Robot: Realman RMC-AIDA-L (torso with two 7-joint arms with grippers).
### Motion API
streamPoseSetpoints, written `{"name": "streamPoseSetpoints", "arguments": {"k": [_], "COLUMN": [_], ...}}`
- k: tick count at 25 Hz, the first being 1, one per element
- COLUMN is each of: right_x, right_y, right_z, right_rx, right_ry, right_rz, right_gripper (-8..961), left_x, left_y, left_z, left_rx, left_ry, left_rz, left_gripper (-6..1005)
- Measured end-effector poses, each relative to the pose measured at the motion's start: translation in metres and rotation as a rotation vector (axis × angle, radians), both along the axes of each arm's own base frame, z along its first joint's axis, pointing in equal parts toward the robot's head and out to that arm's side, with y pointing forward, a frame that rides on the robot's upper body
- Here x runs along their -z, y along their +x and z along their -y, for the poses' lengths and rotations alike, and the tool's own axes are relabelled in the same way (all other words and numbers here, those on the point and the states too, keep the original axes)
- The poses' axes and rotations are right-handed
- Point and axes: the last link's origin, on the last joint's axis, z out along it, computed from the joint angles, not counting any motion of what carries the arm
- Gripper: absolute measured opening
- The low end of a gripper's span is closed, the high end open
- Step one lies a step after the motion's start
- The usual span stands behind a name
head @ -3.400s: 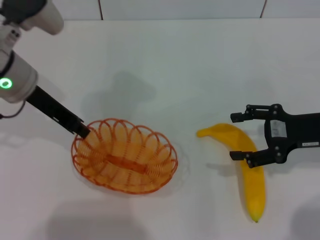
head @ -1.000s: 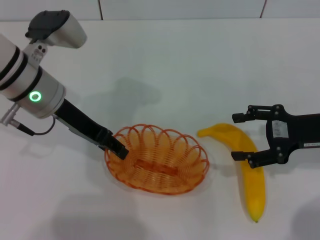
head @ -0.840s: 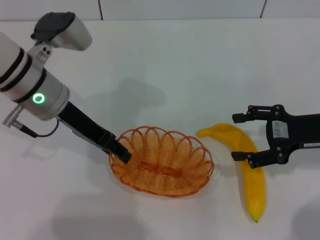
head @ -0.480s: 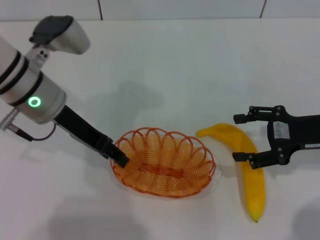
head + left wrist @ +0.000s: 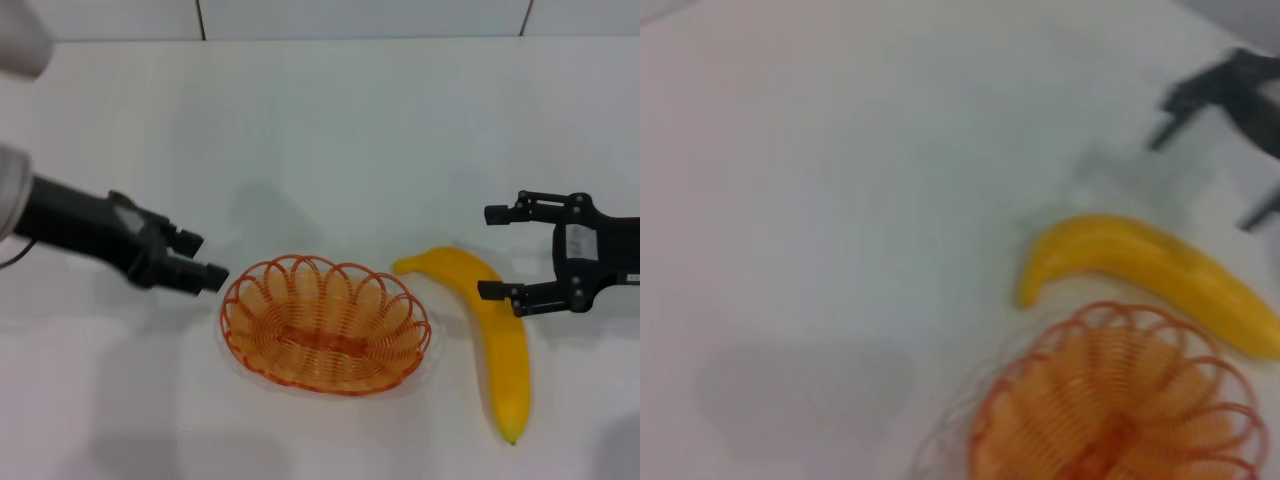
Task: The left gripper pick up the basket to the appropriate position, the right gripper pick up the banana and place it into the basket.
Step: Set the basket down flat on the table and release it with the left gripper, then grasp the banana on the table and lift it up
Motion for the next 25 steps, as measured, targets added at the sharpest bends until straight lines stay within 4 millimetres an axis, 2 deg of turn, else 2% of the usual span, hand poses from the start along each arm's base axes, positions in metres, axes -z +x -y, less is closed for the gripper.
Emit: {"name": "streamPoseSetpoints", "arguments": {"k": [7,8,9,14,18,20,25], "right_x": [-0.005,-0.006,-0.008,-0.018,-0.022,-0.022,-0.022], "right_y": [0.002,0.002,0.003,0.007,0.009,0.009,0.011], "right_z": [0.001,0.001,0.002,0.009,0.011,0.011,0.015], "right_rx": [0.015,0.017,0.019,0.03,0.036,0.037,0.059], "right_ry": [0.045,0.051,0.058,0.08,0.093,0.094,0.077], "right_rz": [-0.033,-0.039,-0.046,-0.081,-0.09,-0.091,-0.098], "right_gripper": [884,884,884,884,884,884,884], "left_x": [-0.001,0.003,0.003,0.017,0.026,0.03,0.038], "left_y": [-0.035,-0.05,-0.05,-0.091,-0.111,-0.116,-0.121], "left_z": [0.047,0.055,0.055,0.061,0.063,0.064,0.068], "left_rx": [0.264,0.31,0.31,0.341,0.309,0.292,0.282], "left_ry": [0.003,0.023,0.023,0.158,0.282,0.295,0.231], "left_rz": [0.15,0.21,0.21,0.393,0.511,0.525,0.49], "left_gripper": [646,648,650,660,669,673,780]}}
